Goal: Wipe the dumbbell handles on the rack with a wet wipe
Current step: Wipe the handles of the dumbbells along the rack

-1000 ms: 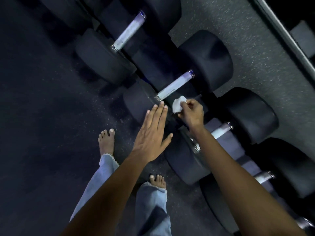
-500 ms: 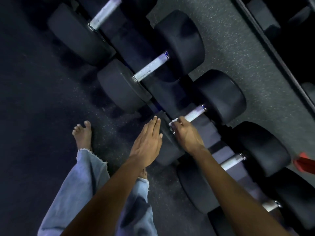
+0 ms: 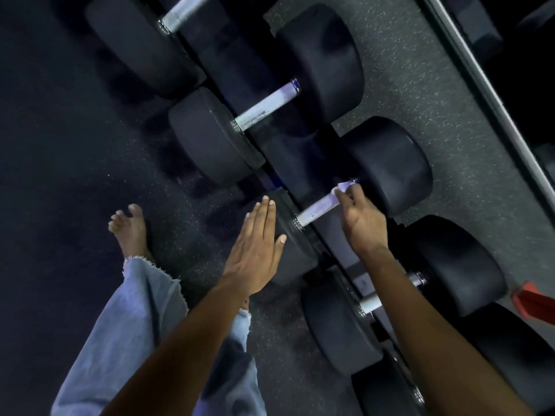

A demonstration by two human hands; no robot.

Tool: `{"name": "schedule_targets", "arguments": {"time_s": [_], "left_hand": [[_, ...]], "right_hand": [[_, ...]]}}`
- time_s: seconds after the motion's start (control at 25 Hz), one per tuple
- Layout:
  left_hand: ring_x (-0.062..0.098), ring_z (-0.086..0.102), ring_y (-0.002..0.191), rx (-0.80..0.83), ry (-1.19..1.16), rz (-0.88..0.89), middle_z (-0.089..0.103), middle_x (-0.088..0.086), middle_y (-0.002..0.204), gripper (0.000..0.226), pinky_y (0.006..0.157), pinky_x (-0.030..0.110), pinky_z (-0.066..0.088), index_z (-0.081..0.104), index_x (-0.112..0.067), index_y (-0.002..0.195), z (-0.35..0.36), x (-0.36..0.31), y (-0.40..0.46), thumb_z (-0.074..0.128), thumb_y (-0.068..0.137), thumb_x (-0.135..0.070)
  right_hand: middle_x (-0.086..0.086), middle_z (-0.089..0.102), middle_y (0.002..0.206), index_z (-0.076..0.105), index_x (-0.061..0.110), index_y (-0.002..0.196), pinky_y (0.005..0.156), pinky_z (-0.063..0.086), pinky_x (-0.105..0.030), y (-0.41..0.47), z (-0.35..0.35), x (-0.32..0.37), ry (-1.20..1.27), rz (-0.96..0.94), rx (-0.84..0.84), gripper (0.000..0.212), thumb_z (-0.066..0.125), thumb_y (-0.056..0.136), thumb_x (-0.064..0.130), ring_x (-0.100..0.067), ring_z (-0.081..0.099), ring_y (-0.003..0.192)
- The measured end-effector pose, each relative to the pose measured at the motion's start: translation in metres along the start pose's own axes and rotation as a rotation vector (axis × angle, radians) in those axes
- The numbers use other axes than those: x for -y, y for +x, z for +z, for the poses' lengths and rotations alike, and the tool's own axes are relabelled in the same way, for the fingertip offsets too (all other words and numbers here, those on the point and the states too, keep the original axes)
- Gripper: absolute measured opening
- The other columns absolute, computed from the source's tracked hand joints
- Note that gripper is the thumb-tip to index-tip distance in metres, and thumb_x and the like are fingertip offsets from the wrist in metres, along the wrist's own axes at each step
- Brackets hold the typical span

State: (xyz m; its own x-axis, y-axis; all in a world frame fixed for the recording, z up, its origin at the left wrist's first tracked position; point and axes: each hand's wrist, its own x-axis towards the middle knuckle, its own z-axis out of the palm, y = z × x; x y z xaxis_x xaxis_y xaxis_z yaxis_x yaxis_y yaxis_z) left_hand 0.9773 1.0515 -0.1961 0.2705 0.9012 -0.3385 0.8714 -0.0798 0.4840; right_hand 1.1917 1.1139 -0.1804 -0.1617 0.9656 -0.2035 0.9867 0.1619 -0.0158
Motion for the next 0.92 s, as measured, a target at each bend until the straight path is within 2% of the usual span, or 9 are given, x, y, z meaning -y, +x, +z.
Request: {"name": "schedule_targets", "arguments": {"time_s": [0.12, 0.24, 0.32, 0.44, 0.52, 0.64, 0.72, 0.8, 0.92], "left_hand": [[0.023, -0.003, 0.146, -0.001, -0.014, 0.002, -0.004, 0.014, 0.158, 0.066, 0.119, 0.035, 0.002, -0.006, -0.003, 0.146, 0.001, 0.000, 0.000, 0.005, 0.095, -0.043], [0.023, -0.003, 0.146, 0.006, -0.029, 0.001, -0.005, 0.013, 0.158, 0.064, 0.120, 0.035, 0.003, -0.004, -0.003, 0.148, 0.001, 0.000, 0.000, 0.012, 0.099, -0.040], [0.023, -0.003, 0.146, 0.009, -0.033, -0.005, -0.005, 0.014, 0.158, 0.064, 0.120, 0.037, 0.005, -0.004, -0.003, 0.148, 0.002, 0.000, -0.001, 0.015, 0.098, -0.038], [0.026, 0.003, 0.146, -0.026, -0.021, -0.029, 0.001, 0.016, 0.158, 0.063, 0.119, 0.039, 0.009, 0.000, -0.002, 0.148, 0.007, -0.002, -0.002, 0.011, 0.098, -0.039], [0.028, 0.008, 0.145, -0.049, -0.016, -0.047, 0.007, 0.017, 0.157, 0.064, 0.118, 0.040, 0.012, 0.005, -0.001, 0.148, 0.008, -0.003, -0.002, 0.011, 0.097, -0.039], [0.028, 0.010, 0.145, -0.056, -0.012, -0.031, 0.008, 0.017, 0.157, 0.065, 0.118, 0.037, 0.008, 0.004, -0.002, 0.148, 0.009, -0.001, -0.002, 0.014, 0.097, -0.040], [0.028, 0.008, 0.145, -0.045, -0.012, -0.011, 0.007, 0.016, 0.157, 0.065, 0.118, 0.037, 0.008, 0.003, -0.002, 0.148, 0.008, 0.002, -0.002, 0.013, 0.097, -0.041], [0.028, 0.005, 0.146, -0.023, -0.015, -0.005, 0.005, 0.016, 0.157, 0.066, 0.119, 0.038, 0.008, 0.000, -0.002, 0.148, 0.007, 0.003, -0.002, 0.010, 0.096, -0.042], [0.029, 0.005, 0.146, -0.011, -0.022, 0.006, 0.004, 0.018, 0.157, 0.067, 0.119, 0.040, 0.013, 0.000, -0.001, 0.148, 0.004, 0.003, -0.001, 0.009, 0.096, -0.043]], "right_hand": [[-0.015, 0.054, 0.112, 0.056, 0.011, 0.122, 0.046, 0.029, -0.026, -0.001, -0.002, -0.002, -0.013, 0.019, 0.029, 0.055, 0.067, 0.071, -0.008, -0.031, 0.056, 0.058], [-0.018, 0.053, 0.114, 0.056, 0.007, 0.121, 0.047, 0.032, -0.028, -0.001, 0.001, 0.004, 0.074, 0.053, 0.016, 0.055, 0.062, 0.071, -0.014, -0.035, 0.058, 0.061], [-0.019, 0.053, 0.114, 0.058, 0.006, 0.116, 0.046, 0.035, -0.031, -0.003, -0.002, 0.014, 0.128, 0.018, 0.064, 0.047, 0.061, 0.073, -0.011, -0.038, 0.058, 0.062], [-0.012, 0.051, 0.120, 0.056, 0.008, 0.115, 0.051, 0.036, -0.034, -0.011, 0.001, 0.037, 0.122, -0.127, 0.178, 0.037, 0.058, 0.079, 0.000, -0.035, 0.058, 0.078], [-0.008, 0.050, 0.123, 0.055, 0.009, 0.119, 0.056, 0.044, -0.035, -0.018, 0.008, 0.049, 0.126, -0.192, 0.229, 0.036, 0.059, 0.084, 0.006, -0.031, 0.058, 0.089], [0.001, 0.041, 0.140, 0.040, 0.015, 0.138, 0.070, 0.055, -0.039, -0.019, 0.014, 0.052, 0.096, -0.213, 0.296, 0.051, 0.054, 0.090, 0.008, -0.023, 0.049, 0.114], [0.006, 0.029, 0.151, 0.027, 0.018, 0.146, 0.077, 0.053, -0.037, -0.012, 0.011, 0.051, -0.001, -0.253, 0.357, 0.058, 0.049, 0.093, 0.008, -0.019, 0.038, 0.126], [0.005, 0.034, 0.148, 0.032, 0.018, 0.143, 0.074, 0.051, -0.036, -0.003, 0.007, 0.052, -0.092, -0.263, 0.380, 0.049, 0.043, 0.096, 0.011, -0.020, 0.037, 0.128], [-0.004, 0.048, 0.128, 0.048, 0.015, 0.124, 0.062, 0.043, -0.035, 0.019, -0.001, 0.042, -0.183, -0.157, 0.345, 0.031, 0.035, 0.097, 0.012, -0.027, 0.052, 0.113]]}}
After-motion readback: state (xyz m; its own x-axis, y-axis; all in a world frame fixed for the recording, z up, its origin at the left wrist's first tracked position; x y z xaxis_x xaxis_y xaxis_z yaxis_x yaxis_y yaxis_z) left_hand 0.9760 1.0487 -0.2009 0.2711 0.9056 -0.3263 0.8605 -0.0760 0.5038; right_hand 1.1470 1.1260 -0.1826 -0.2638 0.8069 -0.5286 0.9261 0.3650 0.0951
